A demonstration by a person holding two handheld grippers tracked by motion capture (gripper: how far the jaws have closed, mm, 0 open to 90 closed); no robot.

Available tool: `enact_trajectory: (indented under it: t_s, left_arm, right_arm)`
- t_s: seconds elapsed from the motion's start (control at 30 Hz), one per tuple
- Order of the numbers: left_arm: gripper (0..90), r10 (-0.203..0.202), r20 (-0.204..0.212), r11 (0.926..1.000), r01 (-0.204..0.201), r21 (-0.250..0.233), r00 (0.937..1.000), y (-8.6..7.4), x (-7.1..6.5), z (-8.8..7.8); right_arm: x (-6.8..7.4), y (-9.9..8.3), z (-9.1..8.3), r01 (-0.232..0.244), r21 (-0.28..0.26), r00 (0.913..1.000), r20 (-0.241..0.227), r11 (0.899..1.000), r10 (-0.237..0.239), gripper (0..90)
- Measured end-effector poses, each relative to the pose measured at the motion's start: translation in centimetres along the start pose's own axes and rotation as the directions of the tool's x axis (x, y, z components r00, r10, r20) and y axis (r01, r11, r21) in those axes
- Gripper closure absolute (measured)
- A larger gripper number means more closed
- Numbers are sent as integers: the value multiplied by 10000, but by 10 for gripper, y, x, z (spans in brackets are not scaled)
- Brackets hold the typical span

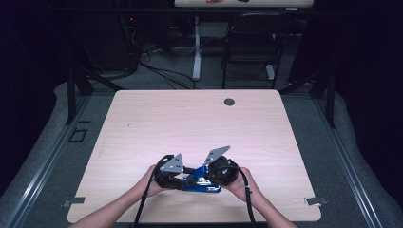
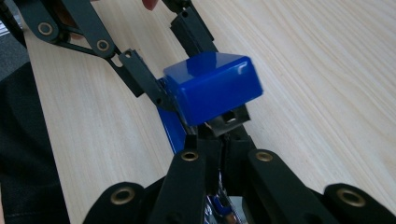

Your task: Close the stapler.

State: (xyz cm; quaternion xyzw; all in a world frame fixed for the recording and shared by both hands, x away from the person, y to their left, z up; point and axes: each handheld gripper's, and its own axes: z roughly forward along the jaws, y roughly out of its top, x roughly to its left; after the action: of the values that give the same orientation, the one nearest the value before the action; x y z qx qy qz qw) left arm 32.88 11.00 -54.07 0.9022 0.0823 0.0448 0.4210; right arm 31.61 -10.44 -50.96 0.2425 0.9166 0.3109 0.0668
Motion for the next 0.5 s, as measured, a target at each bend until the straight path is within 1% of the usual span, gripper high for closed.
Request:
enact_trajectory:
  t_s: [0.03,0.07,0.17,0.23,0.27,0.37,0.4,0.43,0.47,0.5]
  left_arm:
    - [630,-41,7,10000,41,-18,10000,0,0,1]
    - [630,1,0,10000,-1,35,10000,1,0,2]
    - [631,42,-60,9999,-41,92,10000,1,-1,3]
    - [631,43,-79,9999,-42,123,10000,2,-2,5]
    - [630,80,-130,9997,-77,221,9999,3,-3,6]
    - [629,63,-164,9997,-59,249,9998,3,-3,8]
    - [627,89,-153,9993,-84,366,9998,4,-3,9]
    - [626,89,-153,9993,-84,366,9998,4,-3,9]
    - [625,-1,-137,9988,7,480,9999,5,-3,11]
    - [623,-1,-137,9988,7,480,9999,5,-3,11]
  right_arm:
    - [-1,-1,-1,-36,-2,10000,14,10000,36,889]
    - [-2,-3,-2,-126,-74,9999,25,9999,126,888]
    - [-3,-5,-4,-154,-95,9999,47,9998,155,885]
    - [-6,-9,-8,-317,-100,9995,57,9994,318,883]
    - [-6,-10,-9,-366,-134,9993,93,9992,368,881]
    - [-9,-14,-14,-445,9,9989,172,9990,444,879]
    - [-13,-19,-19,-654,-92,9976,209,9978,656,874]
    - [-13,-19,-19,-654,-92,9976,209,9978,656,874]
    - [-17,-24,-25,-865,-107,9956,347,9962,869,873]
    - [-17,-24,-25,-865,-107,9956,347,9962,869,873]
